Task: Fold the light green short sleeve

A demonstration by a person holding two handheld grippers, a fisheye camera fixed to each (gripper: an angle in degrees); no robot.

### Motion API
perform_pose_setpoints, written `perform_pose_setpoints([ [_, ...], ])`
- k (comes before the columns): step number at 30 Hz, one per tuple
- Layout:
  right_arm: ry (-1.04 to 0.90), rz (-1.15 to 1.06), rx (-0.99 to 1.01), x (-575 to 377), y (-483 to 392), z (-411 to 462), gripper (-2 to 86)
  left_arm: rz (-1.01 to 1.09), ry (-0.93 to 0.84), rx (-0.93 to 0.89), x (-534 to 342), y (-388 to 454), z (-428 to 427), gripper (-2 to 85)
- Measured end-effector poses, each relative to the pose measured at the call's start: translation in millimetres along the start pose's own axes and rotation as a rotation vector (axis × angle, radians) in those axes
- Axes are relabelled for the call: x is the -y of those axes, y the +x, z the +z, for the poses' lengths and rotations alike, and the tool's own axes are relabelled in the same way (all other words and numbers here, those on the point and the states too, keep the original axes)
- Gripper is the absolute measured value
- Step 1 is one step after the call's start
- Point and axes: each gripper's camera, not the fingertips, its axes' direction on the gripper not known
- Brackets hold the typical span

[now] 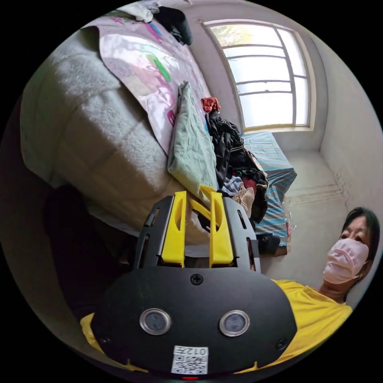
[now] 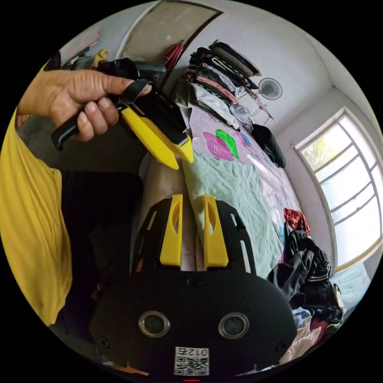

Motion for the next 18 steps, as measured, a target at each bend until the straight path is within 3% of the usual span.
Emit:
perform_pose_setpoints([
  [3,0.04,0.105,0.055,2,23,-3,3.2,-0.089,-0.063,0.045,16,0,2,9.2],
  [8,0.024,0.346,0.396,-1,95,11,2.1,-0.18,-0.126,0.021,37,8,13,10.7],
  [15,0.008,0.392,0.466,9,145,8,1.8,-0.265,-0.027,-0.075,72,12,27,12.9],
  [18,0.006,0.422,0.475,15,168,5,1.7,-0.263,-0.053,-0.033,86,21,35,11.6],
])
